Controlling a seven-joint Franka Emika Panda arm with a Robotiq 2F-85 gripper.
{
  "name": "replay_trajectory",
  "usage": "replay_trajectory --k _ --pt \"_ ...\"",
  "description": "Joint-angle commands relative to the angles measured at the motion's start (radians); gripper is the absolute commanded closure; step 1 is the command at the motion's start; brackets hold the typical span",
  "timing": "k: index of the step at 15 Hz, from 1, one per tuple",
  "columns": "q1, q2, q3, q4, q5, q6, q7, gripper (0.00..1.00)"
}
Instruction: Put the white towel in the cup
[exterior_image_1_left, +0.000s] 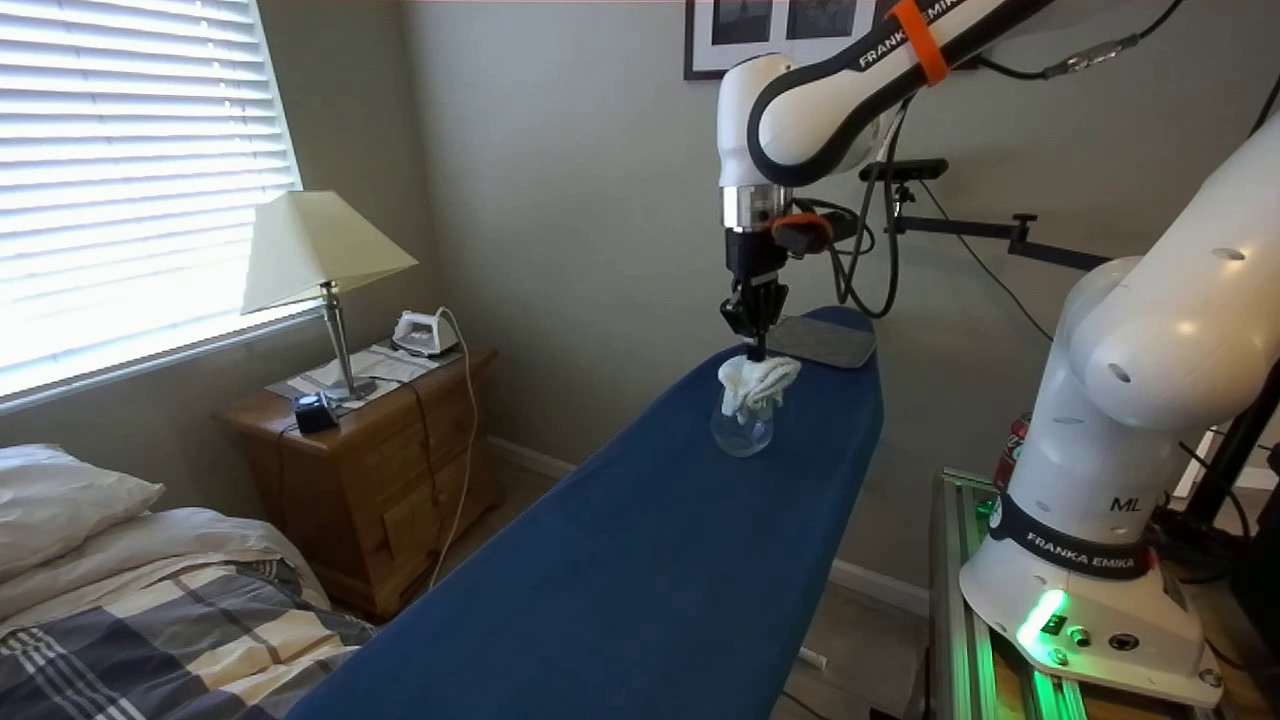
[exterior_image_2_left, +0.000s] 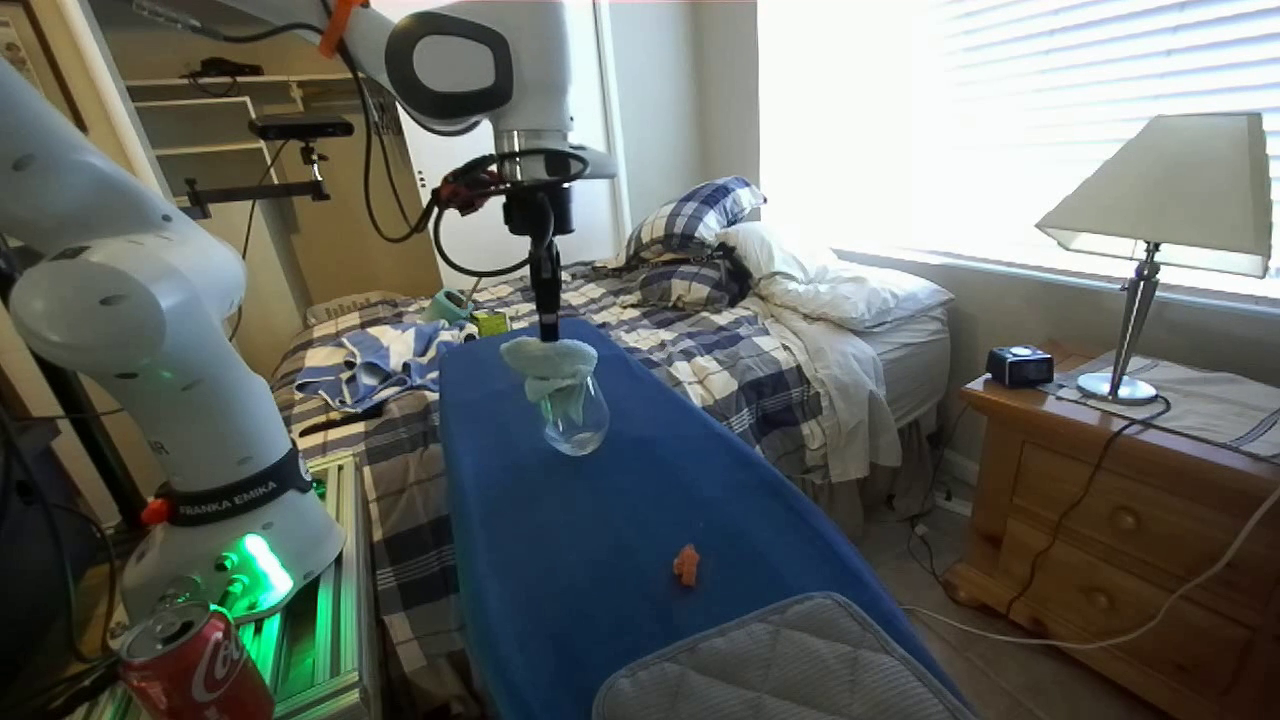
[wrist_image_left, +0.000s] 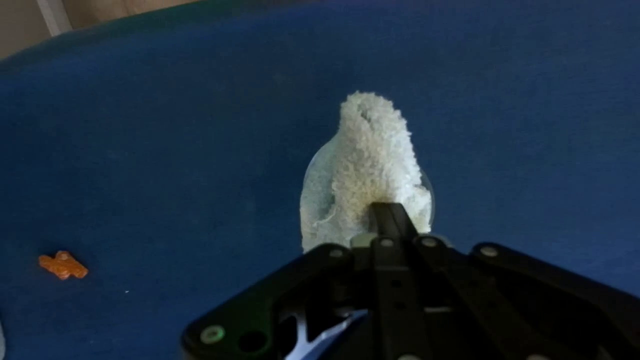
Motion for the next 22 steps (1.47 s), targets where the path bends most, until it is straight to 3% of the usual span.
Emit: replay_trajectory --k 1,22 --pt "-0.024 0.037 0.01 0.003 -0.046 -0.006 0.047 1.0" --pt "-0.017 0.144 -0.005 -0.053 -0.089 0.14 0.005 1.0"
